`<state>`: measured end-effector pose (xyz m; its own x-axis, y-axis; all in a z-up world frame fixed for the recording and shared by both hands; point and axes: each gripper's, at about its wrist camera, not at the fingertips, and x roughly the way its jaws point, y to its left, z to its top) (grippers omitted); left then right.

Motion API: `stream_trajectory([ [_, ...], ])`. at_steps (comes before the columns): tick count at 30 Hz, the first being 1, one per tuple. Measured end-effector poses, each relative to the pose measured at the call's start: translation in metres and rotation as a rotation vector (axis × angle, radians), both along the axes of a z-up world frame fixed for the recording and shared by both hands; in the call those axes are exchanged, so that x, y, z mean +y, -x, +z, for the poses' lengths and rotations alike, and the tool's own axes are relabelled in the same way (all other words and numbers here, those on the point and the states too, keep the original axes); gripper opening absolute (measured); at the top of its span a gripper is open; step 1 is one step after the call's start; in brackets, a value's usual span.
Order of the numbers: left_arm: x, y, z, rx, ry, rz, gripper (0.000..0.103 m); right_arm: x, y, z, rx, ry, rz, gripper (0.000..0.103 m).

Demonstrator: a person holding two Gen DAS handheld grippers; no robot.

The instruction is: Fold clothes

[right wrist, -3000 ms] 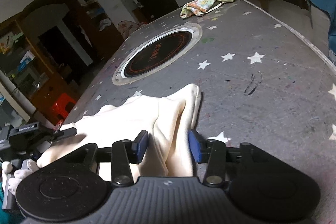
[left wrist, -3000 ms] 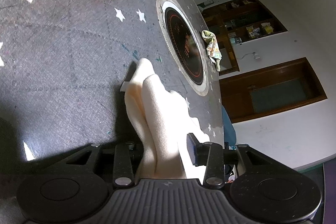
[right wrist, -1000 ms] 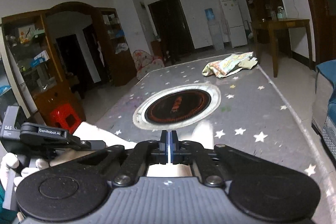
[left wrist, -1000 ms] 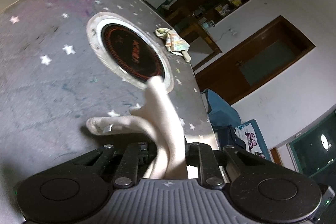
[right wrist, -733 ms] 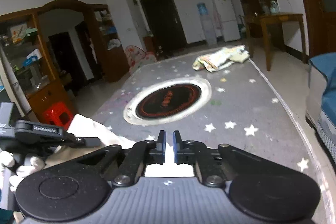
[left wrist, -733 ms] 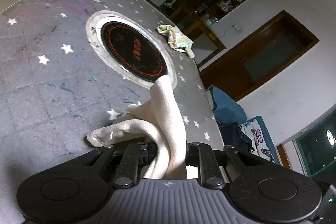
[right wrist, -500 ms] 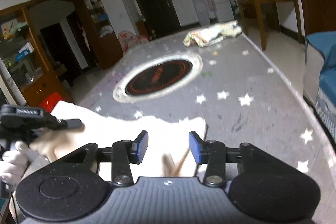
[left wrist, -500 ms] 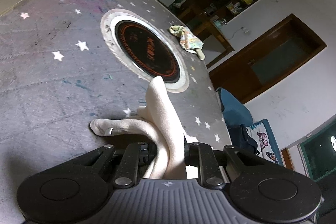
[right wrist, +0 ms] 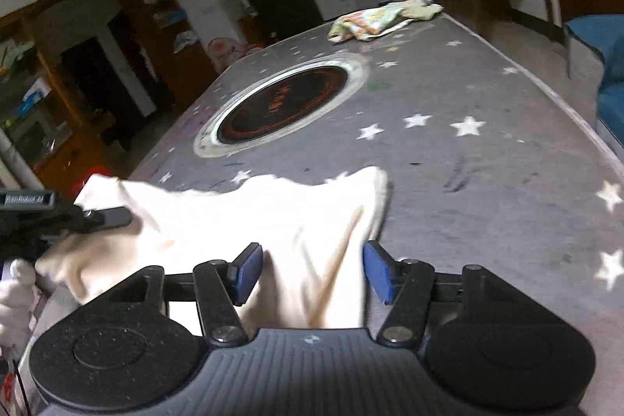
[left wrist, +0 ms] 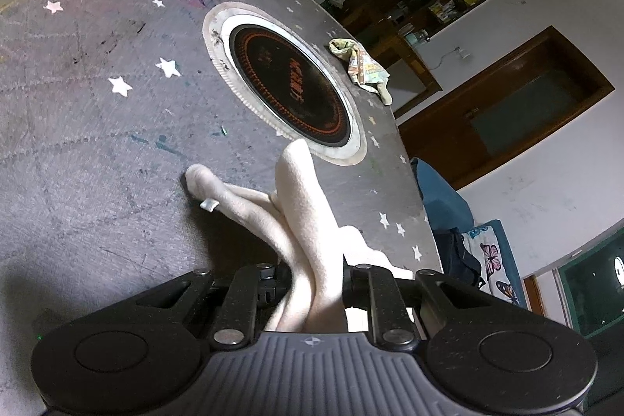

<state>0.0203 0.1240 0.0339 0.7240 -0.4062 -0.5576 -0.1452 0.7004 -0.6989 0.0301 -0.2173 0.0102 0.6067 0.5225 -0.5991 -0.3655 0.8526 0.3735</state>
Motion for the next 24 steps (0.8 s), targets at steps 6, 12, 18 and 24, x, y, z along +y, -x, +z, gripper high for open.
stream_trajectory([
  [6, 0.002, 0.000, -0.001, 0.003, -0.003, -0.003, 0.019, 0.005, 0.001, 0.001, 0.012, -0.038, 0.006, 0.022],
  [12, -0.004, -0.001, 0.011, -0.025, -0.011, -0.028, 0.019, 0.003, 0.013, 0.027, -0.074, -0.029, 0.018, 0.019],
  [18, -0.020, -0.005, 0.031, -0.072, -0.020, -0.070, 0.018, -0.007, 0.019, 0.063, -0.171, -0.004, 0.011, 0.019],
  [24, -0.041, -0.015, 0.055, -0.123, -0.040, -0.115, 0.019, -0.020, 0.023, 0.098, -0.268, 0.035, -0.010, 0.019],
])
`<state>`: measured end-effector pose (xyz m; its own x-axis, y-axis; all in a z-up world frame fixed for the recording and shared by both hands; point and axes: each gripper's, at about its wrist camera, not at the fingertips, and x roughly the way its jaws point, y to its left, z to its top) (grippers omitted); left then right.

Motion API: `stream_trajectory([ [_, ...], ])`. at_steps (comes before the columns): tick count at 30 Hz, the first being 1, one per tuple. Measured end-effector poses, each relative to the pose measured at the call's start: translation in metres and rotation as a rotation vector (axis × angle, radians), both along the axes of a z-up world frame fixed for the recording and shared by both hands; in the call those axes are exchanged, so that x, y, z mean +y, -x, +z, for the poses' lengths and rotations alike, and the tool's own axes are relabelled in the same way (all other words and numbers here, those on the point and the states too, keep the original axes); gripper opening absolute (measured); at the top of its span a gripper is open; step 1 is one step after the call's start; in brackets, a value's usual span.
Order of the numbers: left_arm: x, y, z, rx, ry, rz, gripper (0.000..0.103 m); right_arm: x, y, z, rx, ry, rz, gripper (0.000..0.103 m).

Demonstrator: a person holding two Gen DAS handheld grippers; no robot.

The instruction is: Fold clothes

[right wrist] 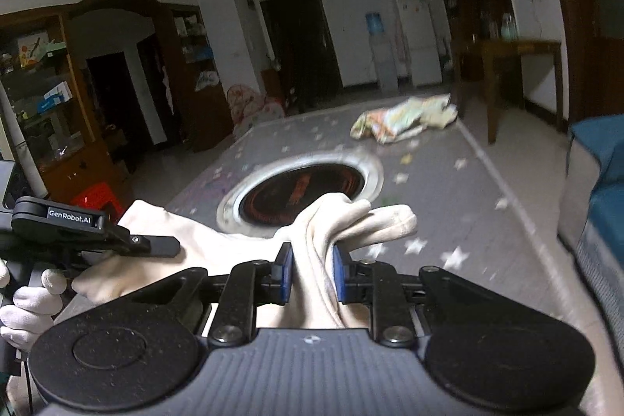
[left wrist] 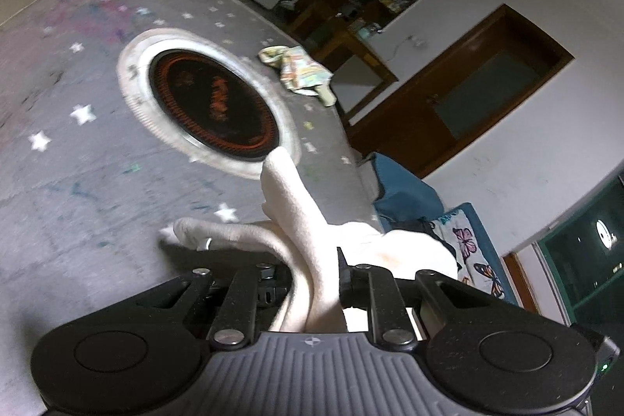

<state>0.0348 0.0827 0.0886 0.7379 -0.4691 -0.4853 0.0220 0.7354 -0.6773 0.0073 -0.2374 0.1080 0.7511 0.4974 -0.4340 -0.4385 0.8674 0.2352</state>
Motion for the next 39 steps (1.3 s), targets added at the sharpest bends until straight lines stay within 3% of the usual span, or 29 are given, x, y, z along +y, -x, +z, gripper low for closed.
stream_trajectory([
  [7, -0.025, -0.014, 0.023, -0.053, -0.043, -0.038, 0.019, -0.013, -0.005, 0.024, -0.071, 0.049, -0.033, 0.019],
  [15, -0.043, -0.029, 0.025, -0.053, -0.080, -0.062, 0.019, -0.019, -0.011, 0.029, -0.084, 0.081, -0.051, 0.019],
  [39, -0.058, -0.051, -0.021, 0.048, -0.121, -0.109, 0.019, -0.036, -0.028, -0.020, 0.048, 0.105, -0.084, 0.019],
])
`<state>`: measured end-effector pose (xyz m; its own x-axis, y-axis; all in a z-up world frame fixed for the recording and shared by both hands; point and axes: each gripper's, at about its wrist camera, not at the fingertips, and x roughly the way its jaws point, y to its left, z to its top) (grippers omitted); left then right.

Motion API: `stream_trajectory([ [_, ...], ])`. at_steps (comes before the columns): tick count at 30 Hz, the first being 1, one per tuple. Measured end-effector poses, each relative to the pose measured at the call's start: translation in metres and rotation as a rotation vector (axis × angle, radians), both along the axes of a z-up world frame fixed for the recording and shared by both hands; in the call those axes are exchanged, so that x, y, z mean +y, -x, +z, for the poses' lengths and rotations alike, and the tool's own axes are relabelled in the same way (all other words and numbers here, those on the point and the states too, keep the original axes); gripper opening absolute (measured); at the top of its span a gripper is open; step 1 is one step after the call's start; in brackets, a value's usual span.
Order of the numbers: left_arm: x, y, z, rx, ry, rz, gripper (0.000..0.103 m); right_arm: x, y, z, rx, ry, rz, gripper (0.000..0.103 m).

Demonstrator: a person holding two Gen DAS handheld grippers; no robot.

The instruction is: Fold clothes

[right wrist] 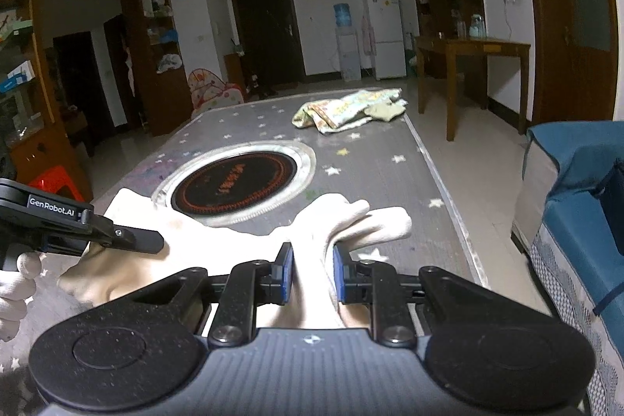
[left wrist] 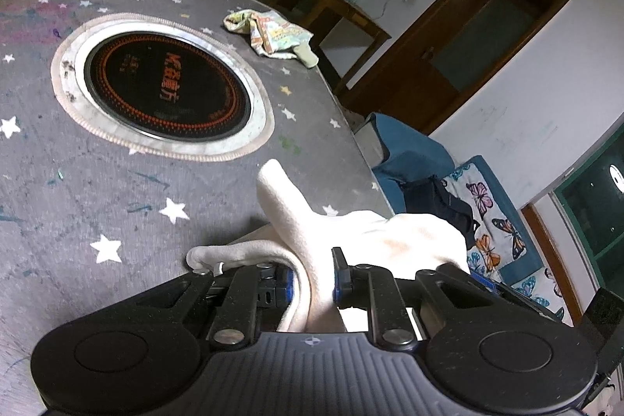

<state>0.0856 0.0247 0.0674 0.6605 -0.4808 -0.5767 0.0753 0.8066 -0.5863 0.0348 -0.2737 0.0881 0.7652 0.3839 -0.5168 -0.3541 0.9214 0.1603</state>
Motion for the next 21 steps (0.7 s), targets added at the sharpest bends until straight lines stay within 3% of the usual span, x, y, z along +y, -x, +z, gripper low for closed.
stream_trajectory([
  [12, 0.003, -0.002, -0.023, 0.047, -0.014, 0.003, 0.019, -0.006, -0.008, -0.031, 0.078, 0.007, -0.026, 0.019],
  [21, 0.010, -0.002, -0.039, 0.077, -0.041, 0.021, 0.027, -0.008, -0.015, -0.050, 0.128, 0.027, -0.055, 0.024],
])
